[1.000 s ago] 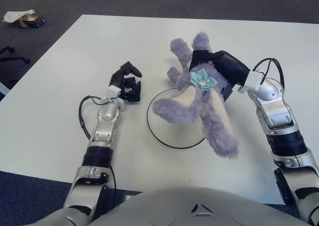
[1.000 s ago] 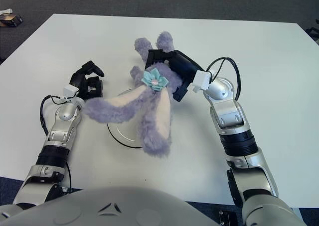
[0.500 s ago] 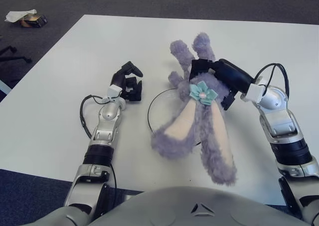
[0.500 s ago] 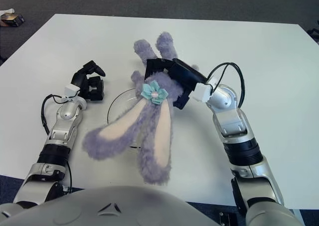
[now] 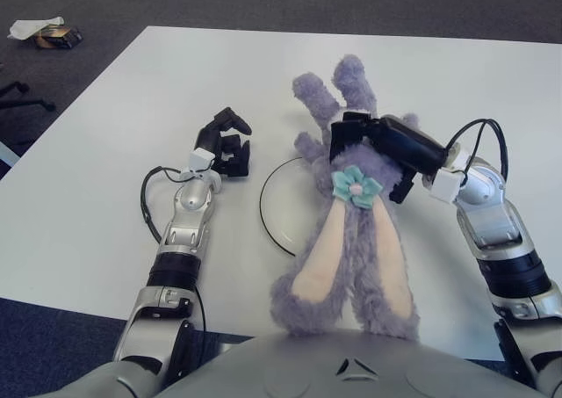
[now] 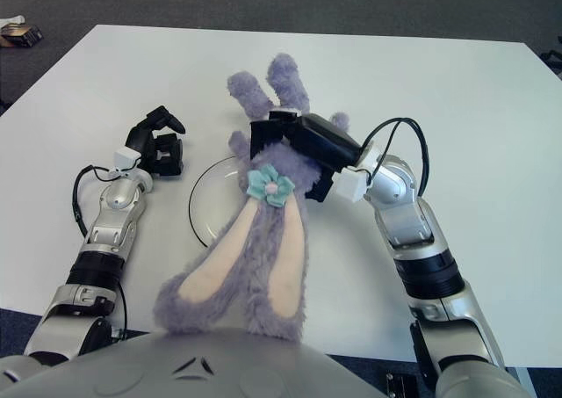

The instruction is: Put the doll into the plate.

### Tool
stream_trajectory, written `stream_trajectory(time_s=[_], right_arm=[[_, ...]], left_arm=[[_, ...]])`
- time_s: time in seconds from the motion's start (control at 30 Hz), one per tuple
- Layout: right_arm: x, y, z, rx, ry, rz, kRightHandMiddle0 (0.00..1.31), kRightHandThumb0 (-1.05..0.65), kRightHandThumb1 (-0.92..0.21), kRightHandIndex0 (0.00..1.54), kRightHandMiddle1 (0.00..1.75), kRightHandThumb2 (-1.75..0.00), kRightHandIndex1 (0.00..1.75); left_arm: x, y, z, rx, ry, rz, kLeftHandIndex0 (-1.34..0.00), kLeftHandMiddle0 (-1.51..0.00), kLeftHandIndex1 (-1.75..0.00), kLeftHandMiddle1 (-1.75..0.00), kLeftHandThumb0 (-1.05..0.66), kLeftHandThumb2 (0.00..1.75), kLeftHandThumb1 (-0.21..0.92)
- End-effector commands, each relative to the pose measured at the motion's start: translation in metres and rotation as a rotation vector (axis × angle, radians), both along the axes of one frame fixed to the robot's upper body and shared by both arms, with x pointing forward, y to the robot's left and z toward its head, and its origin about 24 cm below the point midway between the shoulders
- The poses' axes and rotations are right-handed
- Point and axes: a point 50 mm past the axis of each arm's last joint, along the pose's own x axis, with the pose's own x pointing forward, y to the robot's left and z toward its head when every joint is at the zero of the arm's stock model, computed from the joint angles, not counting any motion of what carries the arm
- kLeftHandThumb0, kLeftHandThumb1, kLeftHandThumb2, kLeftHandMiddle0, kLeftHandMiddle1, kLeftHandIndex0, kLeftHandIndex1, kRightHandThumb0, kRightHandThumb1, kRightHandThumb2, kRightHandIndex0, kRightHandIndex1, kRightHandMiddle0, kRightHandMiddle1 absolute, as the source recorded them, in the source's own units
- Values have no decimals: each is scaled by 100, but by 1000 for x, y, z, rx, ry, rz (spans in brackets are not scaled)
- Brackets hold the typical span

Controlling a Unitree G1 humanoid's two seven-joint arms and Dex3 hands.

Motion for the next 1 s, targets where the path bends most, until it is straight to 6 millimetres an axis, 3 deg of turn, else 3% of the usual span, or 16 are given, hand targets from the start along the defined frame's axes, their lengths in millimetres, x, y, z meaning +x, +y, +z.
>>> stream_trajectory(time_s=[0.0,0.3,0.5,0.97], right_arm=[[-4,3,2,-20,6,49,105,59,-5,83,175,-164,175],[-4,10,1,-53,-168,129,100,57,-8,81,175,-160,175],[-14,13,-10,-59,-173,148,96,55,-12,77,175,-156,175],[-20,26,-6,-89,-168,191,83,50,-22,68,175,-143,175]], left_arm=[[-13,0,-30,-10,124,6,-61,-111,-175,-175,-48,131,32],[-13,-3,-29,-8,117,-1,-62,-114,-175,-175,-48,132,31],[-14,-3,-29,-6,116,-3,-62,-115,-175,-175,-48,132,31],[-13,-4,-30,9,107,-8,-63,-114,-175,-175,-49,134,30]])
